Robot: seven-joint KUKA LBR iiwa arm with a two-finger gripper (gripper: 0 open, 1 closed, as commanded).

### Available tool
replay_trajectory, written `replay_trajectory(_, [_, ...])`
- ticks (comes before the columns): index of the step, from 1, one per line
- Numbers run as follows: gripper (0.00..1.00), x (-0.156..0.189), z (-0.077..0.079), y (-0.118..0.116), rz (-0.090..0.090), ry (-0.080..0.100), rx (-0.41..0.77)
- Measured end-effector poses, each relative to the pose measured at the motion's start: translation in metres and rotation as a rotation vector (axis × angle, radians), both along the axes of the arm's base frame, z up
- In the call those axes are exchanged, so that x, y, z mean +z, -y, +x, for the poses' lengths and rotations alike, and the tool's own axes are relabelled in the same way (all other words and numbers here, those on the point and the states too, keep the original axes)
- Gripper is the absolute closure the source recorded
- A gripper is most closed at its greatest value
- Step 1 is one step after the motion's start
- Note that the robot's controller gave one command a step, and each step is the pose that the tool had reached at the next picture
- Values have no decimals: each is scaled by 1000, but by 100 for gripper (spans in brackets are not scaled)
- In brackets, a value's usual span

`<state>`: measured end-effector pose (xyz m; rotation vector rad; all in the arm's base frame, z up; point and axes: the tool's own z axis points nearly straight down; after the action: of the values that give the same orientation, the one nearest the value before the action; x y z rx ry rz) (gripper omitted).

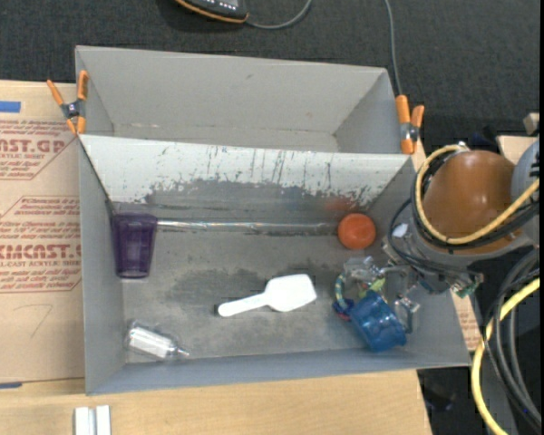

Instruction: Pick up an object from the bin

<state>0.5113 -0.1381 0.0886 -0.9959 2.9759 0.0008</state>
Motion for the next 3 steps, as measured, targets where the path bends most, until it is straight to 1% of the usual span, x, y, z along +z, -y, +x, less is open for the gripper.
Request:
replay_trajectory(1, [100,0,1,-2,3,2,1])
replay_trajectory(2, [100,0,1,-2,4,2,1])
replay_trajectory(3, [100,71,10,-69,5,7,189])
